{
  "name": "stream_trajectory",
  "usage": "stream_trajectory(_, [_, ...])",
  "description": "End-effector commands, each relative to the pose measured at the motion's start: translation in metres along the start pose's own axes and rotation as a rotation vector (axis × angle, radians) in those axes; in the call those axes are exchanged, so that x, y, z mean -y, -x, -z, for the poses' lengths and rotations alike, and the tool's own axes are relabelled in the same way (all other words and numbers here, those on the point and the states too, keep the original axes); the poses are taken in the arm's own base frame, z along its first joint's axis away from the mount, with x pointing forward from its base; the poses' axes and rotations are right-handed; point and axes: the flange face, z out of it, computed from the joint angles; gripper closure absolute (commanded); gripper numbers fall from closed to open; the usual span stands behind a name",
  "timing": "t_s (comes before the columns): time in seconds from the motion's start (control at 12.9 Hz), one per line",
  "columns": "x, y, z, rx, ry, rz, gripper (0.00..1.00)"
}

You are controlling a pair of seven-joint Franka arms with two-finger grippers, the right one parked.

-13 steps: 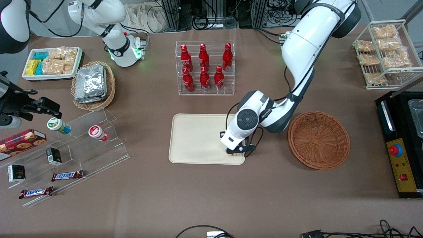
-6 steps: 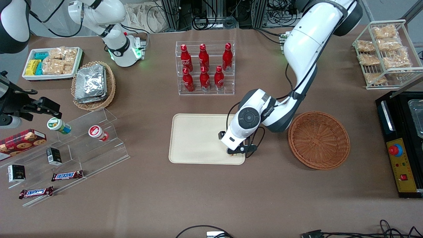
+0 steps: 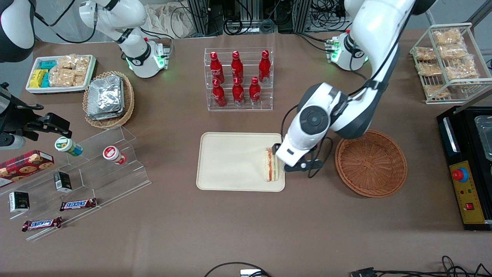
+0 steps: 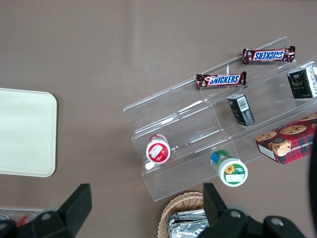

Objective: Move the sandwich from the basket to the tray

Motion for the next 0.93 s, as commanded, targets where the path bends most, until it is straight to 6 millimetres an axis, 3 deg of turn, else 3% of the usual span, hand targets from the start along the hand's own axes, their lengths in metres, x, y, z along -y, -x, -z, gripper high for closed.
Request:
stream_trajectory(0.0, [0.055, 0.050, 0.029, -0.029, -0.048, -0.040, 0.00])
stream_trajectory(0.23, [0.102, 0.064, 0.059, -0.041, -0.059, -0.066, 0.00])
stream_trajectory(0.54, [0.163, 0.044, 0.106, -0.018, -0.055, -0.047, 0.00])
stream_trajectory(0.85, [0.243, 0.014, 0.172, 0.005, -0.043, -0.038, 0.00])
